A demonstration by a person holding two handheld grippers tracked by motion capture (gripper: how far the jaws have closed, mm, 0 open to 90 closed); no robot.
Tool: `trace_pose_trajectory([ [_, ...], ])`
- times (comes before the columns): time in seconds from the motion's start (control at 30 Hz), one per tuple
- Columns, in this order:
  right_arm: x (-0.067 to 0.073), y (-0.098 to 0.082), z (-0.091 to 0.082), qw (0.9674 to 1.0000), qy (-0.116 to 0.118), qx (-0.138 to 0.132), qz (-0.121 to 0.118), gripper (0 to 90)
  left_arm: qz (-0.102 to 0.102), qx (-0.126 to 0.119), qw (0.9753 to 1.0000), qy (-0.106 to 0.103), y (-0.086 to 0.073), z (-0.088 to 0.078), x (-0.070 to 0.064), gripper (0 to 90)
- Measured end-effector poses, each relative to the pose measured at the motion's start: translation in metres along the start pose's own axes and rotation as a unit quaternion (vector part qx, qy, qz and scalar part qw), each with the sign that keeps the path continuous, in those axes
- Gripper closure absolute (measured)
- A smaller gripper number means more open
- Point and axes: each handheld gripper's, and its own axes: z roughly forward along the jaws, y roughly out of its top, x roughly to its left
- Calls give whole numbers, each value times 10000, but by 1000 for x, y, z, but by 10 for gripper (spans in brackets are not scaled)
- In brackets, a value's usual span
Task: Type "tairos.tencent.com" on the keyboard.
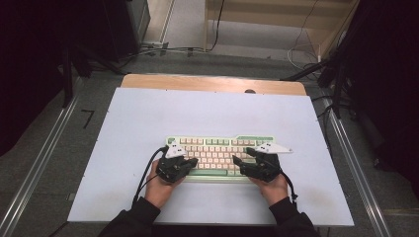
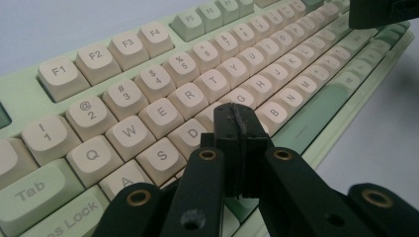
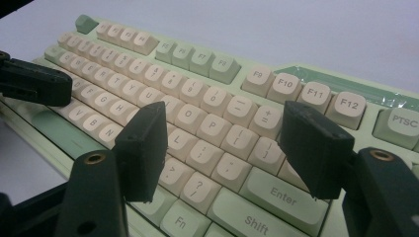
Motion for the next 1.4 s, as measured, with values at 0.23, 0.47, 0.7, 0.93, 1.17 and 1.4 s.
trace_pose_trajectory([
  [0.23,0,0,0,10000,-1,-2,0,336,-11,2,10000,-17,0,1,0,900],
  [0.47,1,0,0,10000,-1,-3,-18,336,-17,-3,10000,-9,0,1,-1,900],
  [0.7,0,0,0,10000,6,-38,-3,345,-265,-766,9961,356,2,-14,5,572],
  [0.93,1,1,0,10000,0,-56,-11,426,-404,-992,9916,721,3,-19,10,429],
  [1.17,3,3,1,9999,38,-101,48,667,-424,-1016,9901,876,1,-18,12,429],
  [1.4,5,7,8,9999,93,-65,-96,876,-428,-1018,9901,868,0,-18,13,429],
])
